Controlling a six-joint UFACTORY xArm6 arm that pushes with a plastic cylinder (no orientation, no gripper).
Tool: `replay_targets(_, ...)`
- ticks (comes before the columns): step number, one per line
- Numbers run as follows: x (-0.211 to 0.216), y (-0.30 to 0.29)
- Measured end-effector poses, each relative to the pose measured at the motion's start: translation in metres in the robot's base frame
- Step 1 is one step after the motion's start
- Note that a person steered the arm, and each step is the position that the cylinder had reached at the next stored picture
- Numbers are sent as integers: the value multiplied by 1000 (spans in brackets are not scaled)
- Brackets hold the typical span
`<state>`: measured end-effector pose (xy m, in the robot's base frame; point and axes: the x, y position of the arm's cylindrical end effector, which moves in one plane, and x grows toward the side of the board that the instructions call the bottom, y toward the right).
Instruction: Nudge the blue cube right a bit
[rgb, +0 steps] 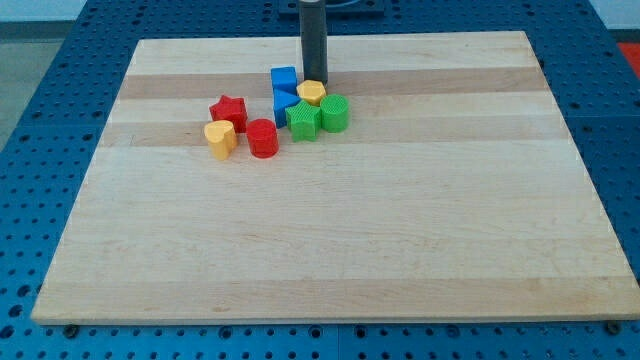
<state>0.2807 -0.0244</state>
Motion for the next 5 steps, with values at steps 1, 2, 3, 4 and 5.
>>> replay_targets(1, -32, -10)
replay_targets(2, -41, -54)
replay_targets(3, -33, -67)
replay_targets(4, -10, -67)
replay_targets(5, 16, -66)
